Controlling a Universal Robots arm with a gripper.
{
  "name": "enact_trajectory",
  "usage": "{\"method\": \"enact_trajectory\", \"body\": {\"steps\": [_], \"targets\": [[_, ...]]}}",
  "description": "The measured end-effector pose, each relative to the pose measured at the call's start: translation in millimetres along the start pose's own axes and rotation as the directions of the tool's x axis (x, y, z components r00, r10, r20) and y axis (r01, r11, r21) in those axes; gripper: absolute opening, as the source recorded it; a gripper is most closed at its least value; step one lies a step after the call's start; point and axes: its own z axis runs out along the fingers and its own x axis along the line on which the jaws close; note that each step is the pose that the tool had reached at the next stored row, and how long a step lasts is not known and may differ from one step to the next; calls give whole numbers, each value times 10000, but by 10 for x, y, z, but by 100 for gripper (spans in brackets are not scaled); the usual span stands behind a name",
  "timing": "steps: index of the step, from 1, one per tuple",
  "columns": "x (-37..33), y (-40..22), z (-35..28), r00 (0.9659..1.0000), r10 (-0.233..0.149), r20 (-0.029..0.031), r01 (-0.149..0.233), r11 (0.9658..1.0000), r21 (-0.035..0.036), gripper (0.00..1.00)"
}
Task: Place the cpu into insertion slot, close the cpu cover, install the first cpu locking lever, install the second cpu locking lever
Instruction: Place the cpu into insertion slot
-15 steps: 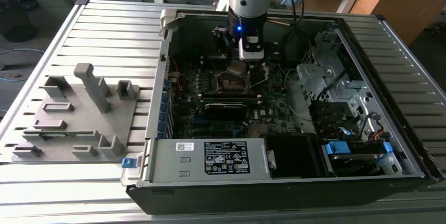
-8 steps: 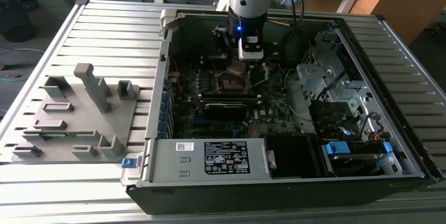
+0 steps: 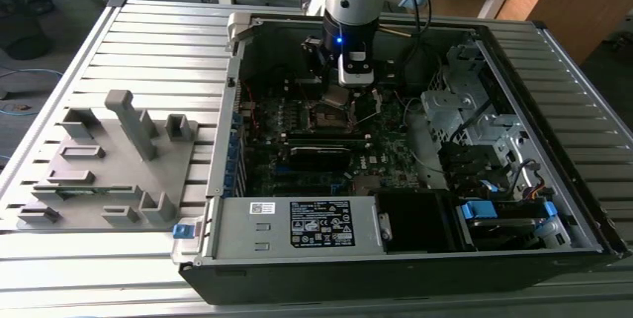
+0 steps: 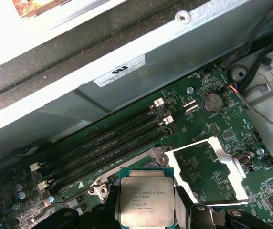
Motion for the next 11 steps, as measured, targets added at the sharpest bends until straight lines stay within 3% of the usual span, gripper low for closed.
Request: {"method": "enact_trajectory", "body": {"steps": [7, 11], "targets": [[0, 0, 0, 10000, 21, 1, -21, 10000, 0, 54], [0, 0, 5, 9993, 379, 31, -379, 9993, -8, 54]]}}
